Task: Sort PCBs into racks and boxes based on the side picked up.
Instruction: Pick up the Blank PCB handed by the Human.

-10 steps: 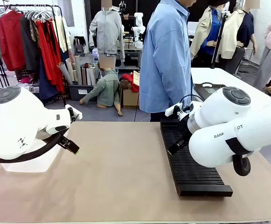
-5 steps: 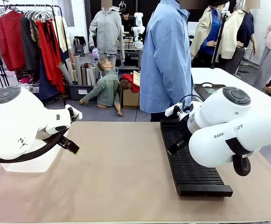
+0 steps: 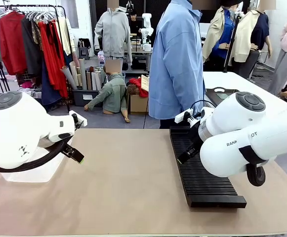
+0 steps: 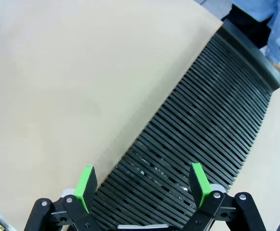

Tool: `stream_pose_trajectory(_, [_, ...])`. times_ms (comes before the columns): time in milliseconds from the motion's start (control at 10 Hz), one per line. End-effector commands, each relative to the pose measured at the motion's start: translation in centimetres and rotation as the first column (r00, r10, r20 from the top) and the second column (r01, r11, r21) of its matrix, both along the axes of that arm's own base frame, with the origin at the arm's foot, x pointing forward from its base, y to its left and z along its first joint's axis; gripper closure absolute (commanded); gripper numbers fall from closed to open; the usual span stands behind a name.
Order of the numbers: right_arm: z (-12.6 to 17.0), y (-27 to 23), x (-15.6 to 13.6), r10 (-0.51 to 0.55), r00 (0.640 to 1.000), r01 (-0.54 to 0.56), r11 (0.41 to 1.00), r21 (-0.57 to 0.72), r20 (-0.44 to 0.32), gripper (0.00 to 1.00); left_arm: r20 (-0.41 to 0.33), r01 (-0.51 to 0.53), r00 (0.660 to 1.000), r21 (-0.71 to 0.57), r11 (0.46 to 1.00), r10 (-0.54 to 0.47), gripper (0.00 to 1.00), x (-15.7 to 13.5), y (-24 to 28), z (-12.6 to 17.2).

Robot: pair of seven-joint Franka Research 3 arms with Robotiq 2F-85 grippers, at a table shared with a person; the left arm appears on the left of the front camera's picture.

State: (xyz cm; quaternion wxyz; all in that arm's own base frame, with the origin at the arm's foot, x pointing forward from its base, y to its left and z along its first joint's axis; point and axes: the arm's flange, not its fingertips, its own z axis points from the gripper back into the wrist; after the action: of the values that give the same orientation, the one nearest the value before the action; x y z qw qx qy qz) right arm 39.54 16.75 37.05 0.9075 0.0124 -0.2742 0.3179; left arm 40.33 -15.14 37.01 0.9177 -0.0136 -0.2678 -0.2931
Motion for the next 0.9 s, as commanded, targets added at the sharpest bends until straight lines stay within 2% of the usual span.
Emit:
stream_pose_trajectory(0, [0.0,0.0,0.0,0.0,1.0,0.0,1.0,0.0,0.0,0.0,-0.005,0.006,1.0,-0.033,0.999,-0.006,0.0,0.6,-0.2,1.0])
stream_pose_trajectory(300, [5.5,-1.4,1.5,-0.044,0.999,0.044,0.998,0.036,-0.004,0.0,-0.062,-0.014,0.998,-0.07,0.997,0.009,0.0,2.7,0.2,5.0])
stream_pose_trajectory(400, [7.4,-1.9,2.4,-0.054,0.998,0.056,0.997,0.058,-0.035,0.0,-0.102,-0.011,0.995,-0.077,0.997,0.003,0.0,3.8,0.3,6.5])
stream_pose_trajectory(600, [10.9,-2.4,4.2,-0.122,0.977,0.13,0.991,0.035,-0.177,0.0,-0.192,-0.024,0.981,-0.108,0.994,0.002,0.0,5.3,1.5,9.0])
stream_pose_trajectory(700, [12.4,-2.7,4.6,-0.122,0.967,0.146,0.985,0.095,-0.223,0.0,-0.288,-0.012,0.957,-0.165,0.986,-0.036,0.0,5.6,2.5,10.2])
stream_pose_trajectory(800, [13.4,-3.3,4.9,-0.111,0.938,0.161,0.978,0.129,-0.328,0.0,-0.318,-0.008,0.947,-0.189,0.982,-0.053,0.0,5.9,3.8,10.6])
